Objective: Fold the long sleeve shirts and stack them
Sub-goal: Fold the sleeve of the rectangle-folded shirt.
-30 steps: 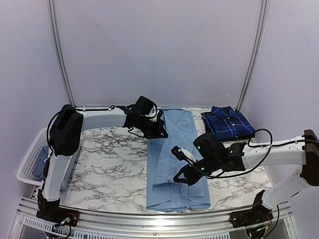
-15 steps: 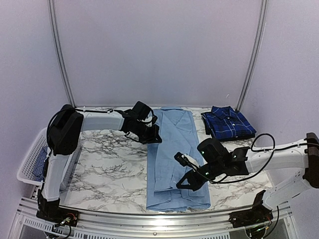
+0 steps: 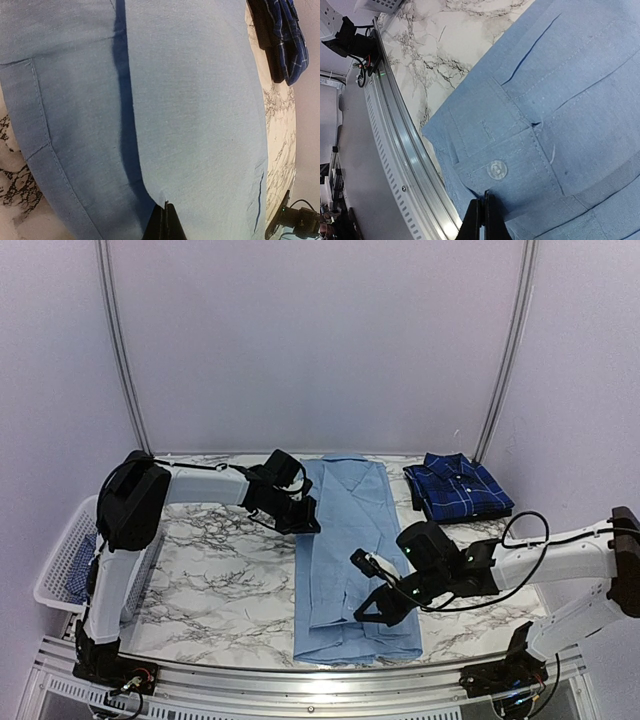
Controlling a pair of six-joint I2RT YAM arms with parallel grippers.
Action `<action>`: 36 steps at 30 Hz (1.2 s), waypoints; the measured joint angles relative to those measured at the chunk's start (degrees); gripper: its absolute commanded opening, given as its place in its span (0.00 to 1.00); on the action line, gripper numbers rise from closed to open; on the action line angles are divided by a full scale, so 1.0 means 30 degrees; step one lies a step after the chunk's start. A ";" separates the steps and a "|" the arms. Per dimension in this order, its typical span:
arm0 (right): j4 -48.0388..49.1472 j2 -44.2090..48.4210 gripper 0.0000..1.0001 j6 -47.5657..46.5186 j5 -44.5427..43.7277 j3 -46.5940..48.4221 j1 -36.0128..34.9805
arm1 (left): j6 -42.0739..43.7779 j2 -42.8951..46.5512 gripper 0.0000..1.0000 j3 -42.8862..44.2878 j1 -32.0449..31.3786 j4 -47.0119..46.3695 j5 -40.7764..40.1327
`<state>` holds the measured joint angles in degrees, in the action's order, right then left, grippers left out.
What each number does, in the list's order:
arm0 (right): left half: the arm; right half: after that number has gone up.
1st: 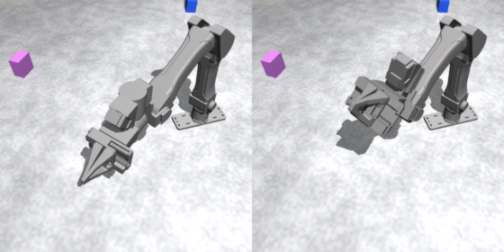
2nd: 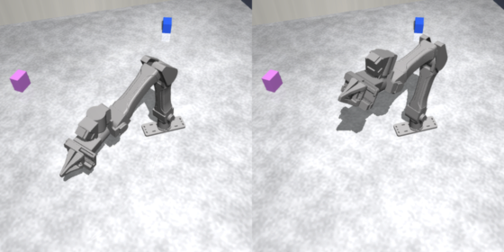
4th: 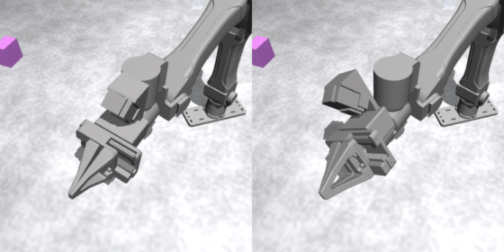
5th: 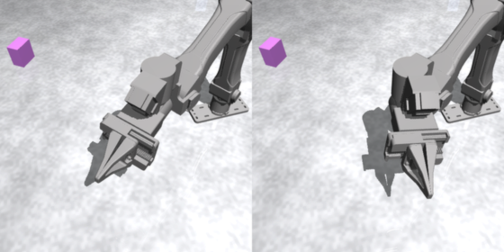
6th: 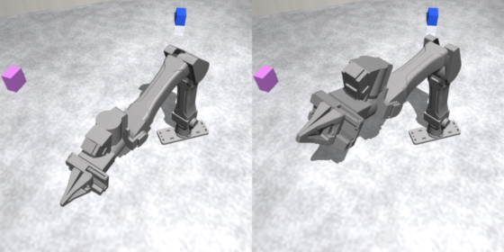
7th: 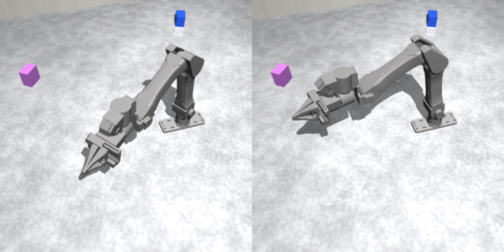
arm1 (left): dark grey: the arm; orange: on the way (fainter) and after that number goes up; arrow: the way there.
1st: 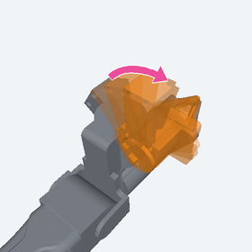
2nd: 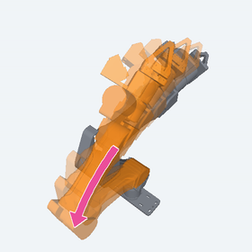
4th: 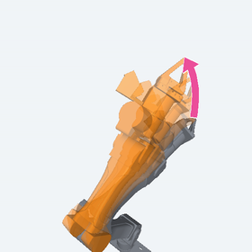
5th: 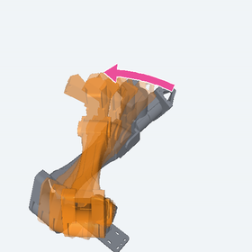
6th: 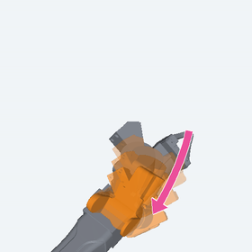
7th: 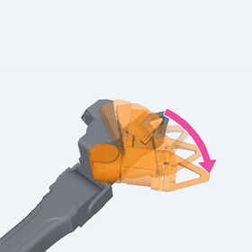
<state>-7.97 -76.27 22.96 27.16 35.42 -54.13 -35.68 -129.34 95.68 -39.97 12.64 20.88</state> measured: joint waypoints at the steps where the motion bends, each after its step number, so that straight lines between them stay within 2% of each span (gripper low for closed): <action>1: 0.0000 -0.0007 0.00 0.0000 0.0007 -0.0044 0.0000 | -0.0007 -0.0007 0.00 -0.0109 0.0000 0.0007 0.0007; 7: 0.0073 -0.0182 0.01 0.0007 0.0022 -0.0131 -0.0007 | -0.0022 -0.0007 0.00 -0.0342 -0.0058 0.0007 -0.0153; 10: 0.0138 -0.0182 0.08 0.0029 -0.0029 -0.0131 -0.0007 | -0.0022 -0.0007 0.00 -0.0342 -0.0073 0.0007 -0.0379; 12: 0.0131 -0.0182 0.14 0.0117 -0.0211 -0.0131 -0.0007 | -0.0022 -0.0007 0.00 -0.0350 -0.0073 0.0000 -0.0510; 16: 0.0007 -0.0182 0.37 0.0219 -0.0838 -0.0102 -0.0007 | -0.0036 -0.0007 0.00 -0.0495 -0.0073 -0.0015 -0.0699; 19: -0.0248 -0.0146 0.50 0.0233 -0.1486 0.0146 -0.0022 | -0.0015 -0.0007 0.12 -0.0641 -0.0073 -0.0015 -0.0729; 22: -0.0488 0.0313 0.57 0.0328 -0.2200 0.0342 -0.0029 | 0.0044 0.0000 0.24 -0.0670 -0.0073 0.0000 -0.0889; 27: -0.1086 0.1632 0.59 0.0357 -0.3825 0.0823 0.0146 | 0.0117 0.0095 0.34 -0.0670 -0.0066 0.0022 -0.1253; 30: -0.1173 0.2222 0.59 0.0372 -0.4663 0.1180 0.0590 | 0.0204 0.0364 0.36 -0.0678 -0.0036 0.0044 -0.1494; 36: -0.0969 0.2302 0.54 0.0568 -0.6164 0.1690 0.2623 | 0.0430 0.1545 0.44 -0.0678 0.0233 0.0182 -0.1829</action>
<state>-10.87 -69.36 24.67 8.67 40.49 -46.26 -34.39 -124.70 93.65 -39.27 13.19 15.40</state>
